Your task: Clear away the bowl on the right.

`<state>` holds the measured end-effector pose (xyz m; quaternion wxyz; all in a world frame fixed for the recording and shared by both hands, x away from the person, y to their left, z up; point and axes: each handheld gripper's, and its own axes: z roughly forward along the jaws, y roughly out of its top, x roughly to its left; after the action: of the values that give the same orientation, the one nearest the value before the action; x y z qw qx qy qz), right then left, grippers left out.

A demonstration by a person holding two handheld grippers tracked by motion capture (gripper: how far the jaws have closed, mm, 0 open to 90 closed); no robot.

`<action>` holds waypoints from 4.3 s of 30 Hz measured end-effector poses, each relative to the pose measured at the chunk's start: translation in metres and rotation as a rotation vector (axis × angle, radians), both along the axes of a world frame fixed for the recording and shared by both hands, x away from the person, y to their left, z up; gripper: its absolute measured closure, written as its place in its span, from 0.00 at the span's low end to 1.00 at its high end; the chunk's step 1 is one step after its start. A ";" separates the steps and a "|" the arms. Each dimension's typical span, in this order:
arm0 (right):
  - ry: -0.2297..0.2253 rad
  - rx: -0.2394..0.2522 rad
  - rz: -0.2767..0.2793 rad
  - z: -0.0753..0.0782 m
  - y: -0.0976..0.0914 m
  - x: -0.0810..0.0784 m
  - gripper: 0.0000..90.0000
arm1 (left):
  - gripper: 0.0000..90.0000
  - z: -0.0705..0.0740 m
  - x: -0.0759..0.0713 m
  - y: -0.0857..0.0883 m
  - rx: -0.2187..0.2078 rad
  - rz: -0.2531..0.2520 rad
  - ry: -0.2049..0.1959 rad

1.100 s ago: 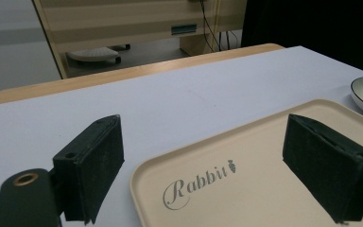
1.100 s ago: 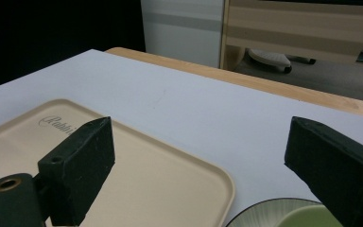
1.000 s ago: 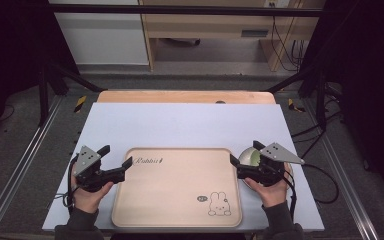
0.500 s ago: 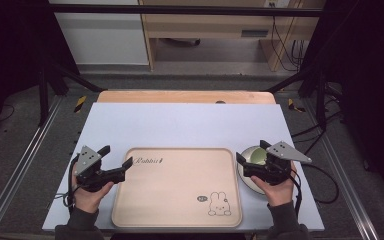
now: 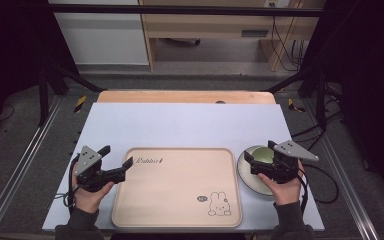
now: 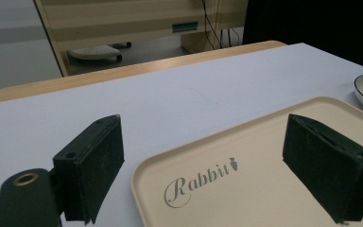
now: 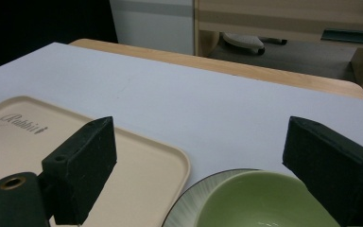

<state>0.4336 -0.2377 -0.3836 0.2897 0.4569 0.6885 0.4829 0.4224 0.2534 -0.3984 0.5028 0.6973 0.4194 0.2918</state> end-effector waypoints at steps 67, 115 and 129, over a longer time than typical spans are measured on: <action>0.151 -0.084 -0.222 -0.030 -0.058 0.014 0.29 | 0.14 -0.003 0.002 -0.001 0.011 -0.001 0.012; 0.360 -0.104 -0.264 -0.051 -0.071 0.024 0.55 | 0.15 -0.004 0.002 0.000 0.015 0.003 0.015; 0.433 -0.101 -0.260 -0.054 -0.071 0.027 0.69 | 0.15 -0.004 0.003 0.000 0.015 0.004 0.017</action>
<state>0.4604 -0.3087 -0.4380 0.2179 0.6193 0.6932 0.2974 0.4250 0.2532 -0.4022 0.4934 0.7027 0.4228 0.2899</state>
